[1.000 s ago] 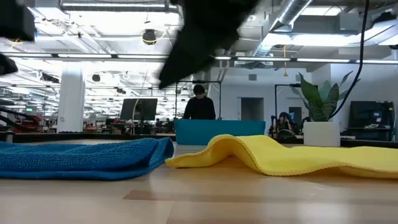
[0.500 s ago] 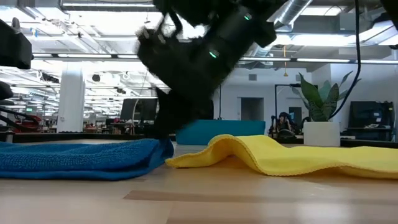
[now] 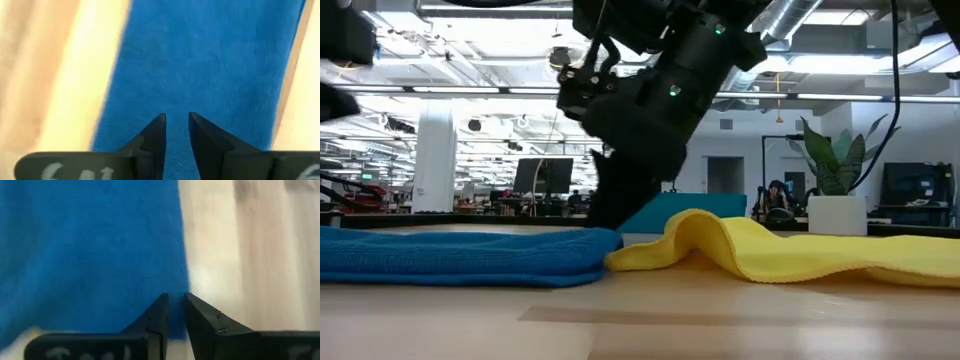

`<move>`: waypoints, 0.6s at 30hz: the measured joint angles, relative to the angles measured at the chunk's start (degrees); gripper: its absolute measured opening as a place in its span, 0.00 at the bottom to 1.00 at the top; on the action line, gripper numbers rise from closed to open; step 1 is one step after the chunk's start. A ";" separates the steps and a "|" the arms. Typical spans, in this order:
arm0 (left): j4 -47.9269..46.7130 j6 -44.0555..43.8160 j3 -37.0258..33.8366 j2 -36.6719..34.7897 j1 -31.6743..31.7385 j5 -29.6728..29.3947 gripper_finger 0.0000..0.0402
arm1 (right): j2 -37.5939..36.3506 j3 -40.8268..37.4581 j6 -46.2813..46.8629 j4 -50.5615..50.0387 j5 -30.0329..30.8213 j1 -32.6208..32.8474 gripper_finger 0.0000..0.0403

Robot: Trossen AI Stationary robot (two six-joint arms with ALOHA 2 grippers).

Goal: Roll microfiber towels into tight, uniform cylinder then place into a basket
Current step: Roll the blue microfiber cloth

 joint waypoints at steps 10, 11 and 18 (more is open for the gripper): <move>-10.50 -2.07 6.42 -0.07 -2.72 -8.88 0.18 | -10.21 0.01 -1.55 -12.91 10.05 4.14 0.20; -9.88 -2.96 6.13 -0.07 -3.11 -8.90 0.18 | -10.91 0.01 -1.53 -13.02 10.98 4.90 0.20; -0.53 -3.71 1.23 -0.07 -4.75 -14.51 0.19 | -11.25 -7.03 -3.27 1.69 9.61 8.92 0.20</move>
